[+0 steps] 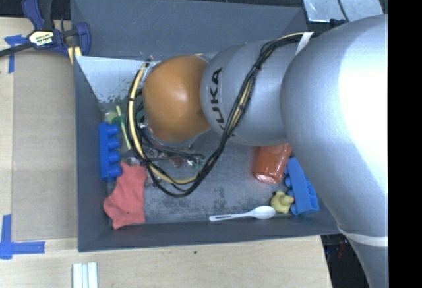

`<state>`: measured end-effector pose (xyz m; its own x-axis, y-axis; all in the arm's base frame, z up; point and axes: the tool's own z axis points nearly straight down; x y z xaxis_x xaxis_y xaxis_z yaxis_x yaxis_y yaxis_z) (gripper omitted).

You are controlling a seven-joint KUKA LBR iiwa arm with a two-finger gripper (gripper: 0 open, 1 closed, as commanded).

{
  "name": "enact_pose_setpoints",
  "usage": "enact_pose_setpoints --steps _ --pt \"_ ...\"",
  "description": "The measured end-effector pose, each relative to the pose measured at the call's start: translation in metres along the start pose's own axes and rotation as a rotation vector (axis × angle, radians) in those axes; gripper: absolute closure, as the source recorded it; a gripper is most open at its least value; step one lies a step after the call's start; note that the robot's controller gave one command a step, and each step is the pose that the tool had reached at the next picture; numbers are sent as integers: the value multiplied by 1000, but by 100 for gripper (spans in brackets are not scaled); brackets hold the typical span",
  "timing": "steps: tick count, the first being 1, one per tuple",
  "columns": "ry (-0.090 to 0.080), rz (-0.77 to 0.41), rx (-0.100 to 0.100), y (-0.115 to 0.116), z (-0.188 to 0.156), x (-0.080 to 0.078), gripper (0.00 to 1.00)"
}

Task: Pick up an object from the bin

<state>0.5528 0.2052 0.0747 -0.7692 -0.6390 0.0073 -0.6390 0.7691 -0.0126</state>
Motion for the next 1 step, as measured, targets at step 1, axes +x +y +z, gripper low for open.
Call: enact_pose_setpoints --steps 1 --pt "-1 3 0 9 -41 -6 100"
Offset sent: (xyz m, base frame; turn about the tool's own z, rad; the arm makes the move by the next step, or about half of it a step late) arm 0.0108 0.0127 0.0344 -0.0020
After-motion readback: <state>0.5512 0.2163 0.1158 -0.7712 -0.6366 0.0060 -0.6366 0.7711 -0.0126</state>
